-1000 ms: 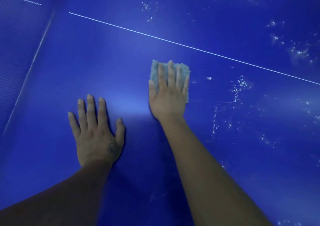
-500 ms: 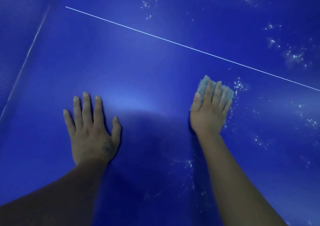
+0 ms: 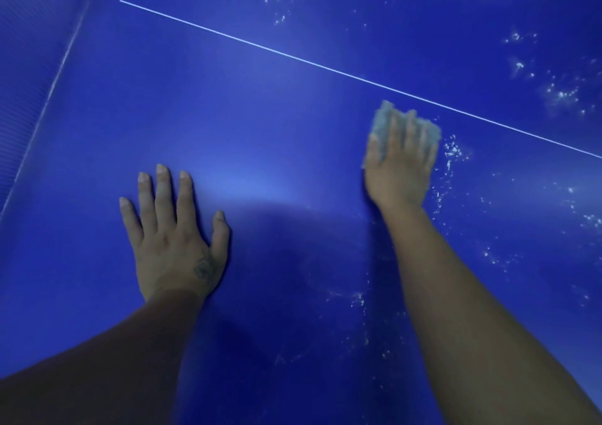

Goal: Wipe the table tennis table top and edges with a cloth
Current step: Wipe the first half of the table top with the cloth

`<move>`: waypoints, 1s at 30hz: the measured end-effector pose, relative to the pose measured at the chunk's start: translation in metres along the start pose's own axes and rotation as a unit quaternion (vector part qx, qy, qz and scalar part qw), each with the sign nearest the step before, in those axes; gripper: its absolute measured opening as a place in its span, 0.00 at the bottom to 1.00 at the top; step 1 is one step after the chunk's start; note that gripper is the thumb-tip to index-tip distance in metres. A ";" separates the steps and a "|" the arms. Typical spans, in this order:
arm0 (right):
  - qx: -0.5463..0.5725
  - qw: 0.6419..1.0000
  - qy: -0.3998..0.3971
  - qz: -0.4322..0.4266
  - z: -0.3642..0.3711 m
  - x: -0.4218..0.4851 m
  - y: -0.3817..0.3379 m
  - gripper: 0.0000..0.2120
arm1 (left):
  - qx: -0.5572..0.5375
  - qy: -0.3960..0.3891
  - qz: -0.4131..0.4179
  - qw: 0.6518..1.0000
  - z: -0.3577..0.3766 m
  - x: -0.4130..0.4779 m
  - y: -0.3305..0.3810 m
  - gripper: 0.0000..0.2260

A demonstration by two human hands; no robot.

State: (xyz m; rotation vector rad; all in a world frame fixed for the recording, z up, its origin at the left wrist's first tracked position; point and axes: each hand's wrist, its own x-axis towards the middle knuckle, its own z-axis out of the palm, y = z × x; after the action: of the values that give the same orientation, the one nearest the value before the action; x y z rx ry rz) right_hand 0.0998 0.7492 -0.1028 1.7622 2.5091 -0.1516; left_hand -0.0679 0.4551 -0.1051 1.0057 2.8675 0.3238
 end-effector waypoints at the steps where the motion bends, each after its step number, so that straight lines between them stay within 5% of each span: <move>1: 0.003 0.999 -0.006 0.033 -0.001 -0.001 0.013 0.32 | 0.000 0.001 0.000 1.000 0.000 0.000 0.000 0.36; 7: 0.030 0.992 -0.010 0.123 0.001 -0.033 -0.005 0.32 | -0.005 0.015 0.005 1.000 0.002 0.000 -0.001 0.35; 14: 0.023 0.994 0.027 -0.104 0.017 -0.117 -0.099 0.30 | -0.003 0.032 0.007 0.999 0.008 -0.001 -0.004 0.35; 19: 0.030 0.977 0.023 -0.210 0.026 -0.147 -0.071 0.30 | -0.002 0.040 0.006 0.999 0.010 0.000 -0.005 0.35; 26: -0.001 1.000 -0.006 0.000 0.007 -0.074 0.030 0.32 | -0.002 0.034 0.007 0.999 0.006 -0.001 -0.003 0.35; 30: 0.014 0.998 -0.026 0.062 0.005 -0.071 0.019 0.32 | -0.002 0.029 0.007 1.000 0.006 -0.001 -0.003 0.34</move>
State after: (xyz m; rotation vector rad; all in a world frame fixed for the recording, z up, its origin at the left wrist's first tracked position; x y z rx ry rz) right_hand 0.1421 0.6891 -0.0999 1.8921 2.3664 -0.2232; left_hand -0.0678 0.4529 -0.1115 1.0320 2.9117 0.3646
